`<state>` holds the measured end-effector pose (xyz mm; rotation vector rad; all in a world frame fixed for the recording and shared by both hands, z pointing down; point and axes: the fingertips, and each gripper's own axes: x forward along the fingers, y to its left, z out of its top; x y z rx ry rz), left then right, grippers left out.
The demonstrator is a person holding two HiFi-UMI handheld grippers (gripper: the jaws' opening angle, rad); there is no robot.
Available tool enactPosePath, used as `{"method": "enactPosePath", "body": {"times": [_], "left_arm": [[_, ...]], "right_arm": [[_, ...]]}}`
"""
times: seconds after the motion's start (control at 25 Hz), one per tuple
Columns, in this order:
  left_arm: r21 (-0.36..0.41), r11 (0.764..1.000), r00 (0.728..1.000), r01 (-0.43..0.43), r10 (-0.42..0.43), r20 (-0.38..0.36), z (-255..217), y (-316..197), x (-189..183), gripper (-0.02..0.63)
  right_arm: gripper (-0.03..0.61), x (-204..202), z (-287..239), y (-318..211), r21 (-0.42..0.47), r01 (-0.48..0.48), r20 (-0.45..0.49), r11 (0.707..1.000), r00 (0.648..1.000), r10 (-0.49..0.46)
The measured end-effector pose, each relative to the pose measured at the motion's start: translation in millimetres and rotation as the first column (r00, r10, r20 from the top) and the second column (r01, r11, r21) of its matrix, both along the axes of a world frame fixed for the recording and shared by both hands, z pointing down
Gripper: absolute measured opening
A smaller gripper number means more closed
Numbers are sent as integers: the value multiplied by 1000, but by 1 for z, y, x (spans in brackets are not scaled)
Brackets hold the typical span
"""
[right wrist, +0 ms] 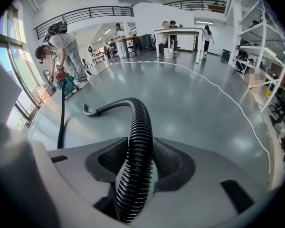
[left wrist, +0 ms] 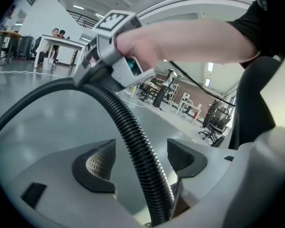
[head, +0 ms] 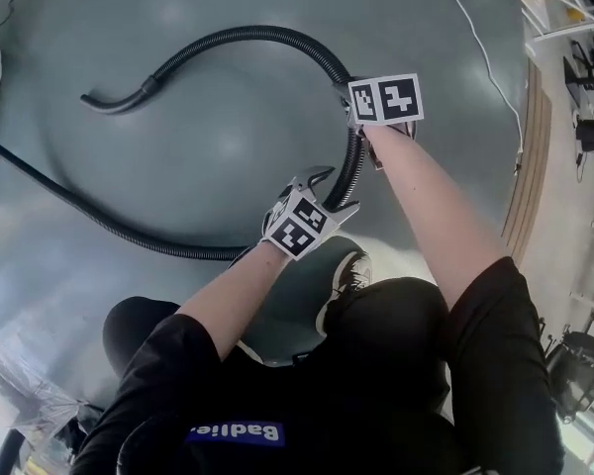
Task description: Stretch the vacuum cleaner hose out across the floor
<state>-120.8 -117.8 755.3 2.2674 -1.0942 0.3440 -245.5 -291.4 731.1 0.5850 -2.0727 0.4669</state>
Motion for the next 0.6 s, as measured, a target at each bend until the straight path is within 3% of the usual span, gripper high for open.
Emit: {"method": "enactPosePath", "body": {"times": [0.12,0.24,0.28,0.44,0.6], "left_arm": [[-10,999,999,-45,45,-30,-15,-3,14,331],[18,982,982,-188,188,-21,-30,4,36,304],[40,969,969,-244,245,-12,-34,11,44,247],[80,901,905,-426,426,20,-52,45,92,227],[102,806,812,-583,576,96,-48,77,139,227]], "right_arm": [[167,3,-45,20,-3,-49,17,999,999,49],[164,23,-81,34,21,-120,11,993,993,120],[161,32,-90,40,35,-142,2,989,990,142],[163,97,-106,58,59,-164,-68,985,983,168],[208,169,-87,49,-2,-169,-131,986,977,167]]}}
